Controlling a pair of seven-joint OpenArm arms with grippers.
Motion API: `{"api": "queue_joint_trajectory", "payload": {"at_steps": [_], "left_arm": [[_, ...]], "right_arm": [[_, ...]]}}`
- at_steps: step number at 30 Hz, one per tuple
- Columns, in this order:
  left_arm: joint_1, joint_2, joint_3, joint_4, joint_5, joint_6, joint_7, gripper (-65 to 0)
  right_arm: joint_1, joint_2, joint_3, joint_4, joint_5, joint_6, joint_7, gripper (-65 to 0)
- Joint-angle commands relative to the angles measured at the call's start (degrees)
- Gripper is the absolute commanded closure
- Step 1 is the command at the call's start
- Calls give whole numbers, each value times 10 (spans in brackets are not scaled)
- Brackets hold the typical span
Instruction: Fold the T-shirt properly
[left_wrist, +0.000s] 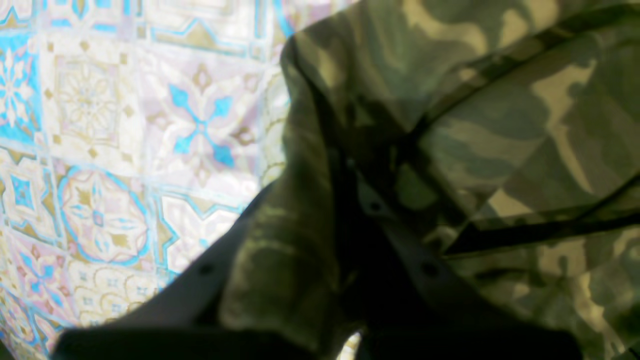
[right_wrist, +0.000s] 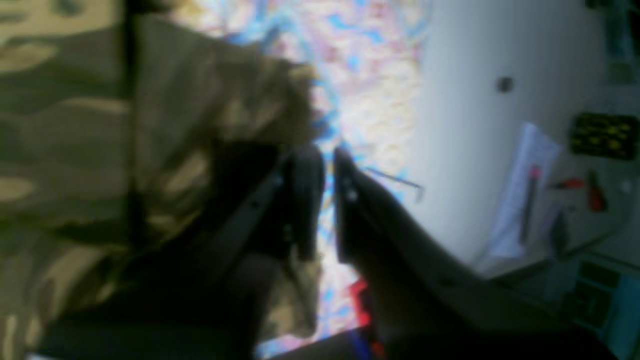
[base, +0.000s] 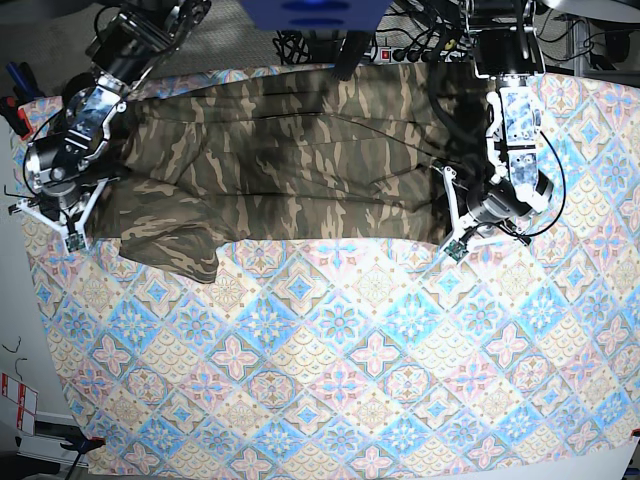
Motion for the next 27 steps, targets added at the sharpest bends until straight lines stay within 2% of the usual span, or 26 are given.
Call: {"api": "queue_joint_trajectory", "payload": {"at_steps": [1, 5, 8, 11, 15, 19, 27], "left_arm": [[-6, -2, -2, 9, -1, 3, -5, 0], [-6, -2, -1, 9, -1, 3, -5, 0], [-6, -2, -1, 9, -1, 3, -5, 0], [-6, -1, -1, 9, -1, 3, -5, 0], [-6, -1, -1, 9, -1, 3, -5, 0], [-6, -1, -1, 9, -1, 3, -5, 0], [-7, -1, -1, 9, -1, 3, -6, 0]], "right_arm": [[10, 11, -2, 11, -2, -6, -3, -126], [41, 11, -18, 10, 1, -6, -25, -276], [56, 11, -50, 10, 1, -6, -28, -338], [77, 11, -73, 3, 2, -6, -34, -342], [116, 10, -79, -48, 19, -6, -74, -342], [128, 14, -79, -95, 73, -6, -76, -342], [128, 14, -79, -123, 74, -6, -78, -342]]}}
